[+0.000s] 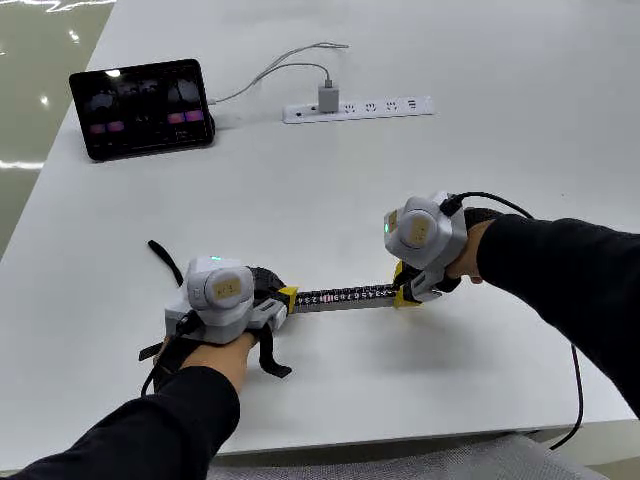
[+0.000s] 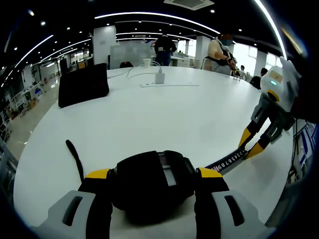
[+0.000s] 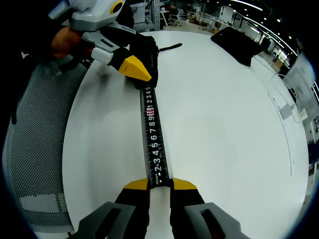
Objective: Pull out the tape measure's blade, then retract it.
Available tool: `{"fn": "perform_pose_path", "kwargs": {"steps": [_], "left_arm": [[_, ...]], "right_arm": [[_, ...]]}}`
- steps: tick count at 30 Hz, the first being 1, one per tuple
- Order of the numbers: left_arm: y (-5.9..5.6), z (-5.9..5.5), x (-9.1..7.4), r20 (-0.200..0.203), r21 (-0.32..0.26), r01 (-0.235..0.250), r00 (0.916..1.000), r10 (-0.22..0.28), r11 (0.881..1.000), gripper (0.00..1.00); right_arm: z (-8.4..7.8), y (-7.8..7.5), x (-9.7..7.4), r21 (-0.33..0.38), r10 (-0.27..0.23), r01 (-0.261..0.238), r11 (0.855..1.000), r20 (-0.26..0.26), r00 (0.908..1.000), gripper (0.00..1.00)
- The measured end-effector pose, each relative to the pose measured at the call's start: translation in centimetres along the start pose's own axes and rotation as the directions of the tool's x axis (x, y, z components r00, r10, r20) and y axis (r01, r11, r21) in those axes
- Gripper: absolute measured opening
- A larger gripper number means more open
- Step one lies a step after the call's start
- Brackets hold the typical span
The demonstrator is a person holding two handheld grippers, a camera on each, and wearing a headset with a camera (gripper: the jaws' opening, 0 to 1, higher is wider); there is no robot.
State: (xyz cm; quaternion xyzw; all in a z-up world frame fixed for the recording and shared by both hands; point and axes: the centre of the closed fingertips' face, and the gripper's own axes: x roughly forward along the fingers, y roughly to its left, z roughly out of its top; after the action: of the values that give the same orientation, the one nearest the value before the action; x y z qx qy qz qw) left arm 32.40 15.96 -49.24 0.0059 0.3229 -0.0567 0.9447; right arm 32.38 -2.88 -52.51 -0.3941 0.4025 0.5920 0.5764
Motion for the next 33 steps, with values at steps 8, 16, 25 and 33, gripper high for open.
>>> {"fn": "perform_pose_path", "kwargs": {"steps": [8,16,25,33], "left_arm": [[0.0,0.0,0.0,-0.001,-0.002,0.003,1.0000,-0.003,1.000,0.62],[0.0,0.0,-0.1,0.004,-0.012,0.014,0.9999,-0.014,1.000,0.62],[0.0,0.0,-0.1,0.003,-0.011,0.017,0.9999,-0.017,1.000,0.62],[0.0,0.0,-0.1,0.004,-0.012,0.014,0.9999,-0.014,1.000,0.62]], "right_arm": [[0.4,0.1,0.2,-0.002,0.000,0.000,1.000,0.002,1.0000,0.12],[0.8,0.0,0.4,0.012,0.000,-0.001,1.000,0.024,0.9997,0.12],[1.3,0.2,0.6,-0.006,-0.001,0.001,1.000,0.036,0.9994,0.12],[1.6,0.2,0.7,-0.017,0.005,-0.004,1.000,0.056,0.9984,0.12]]}}
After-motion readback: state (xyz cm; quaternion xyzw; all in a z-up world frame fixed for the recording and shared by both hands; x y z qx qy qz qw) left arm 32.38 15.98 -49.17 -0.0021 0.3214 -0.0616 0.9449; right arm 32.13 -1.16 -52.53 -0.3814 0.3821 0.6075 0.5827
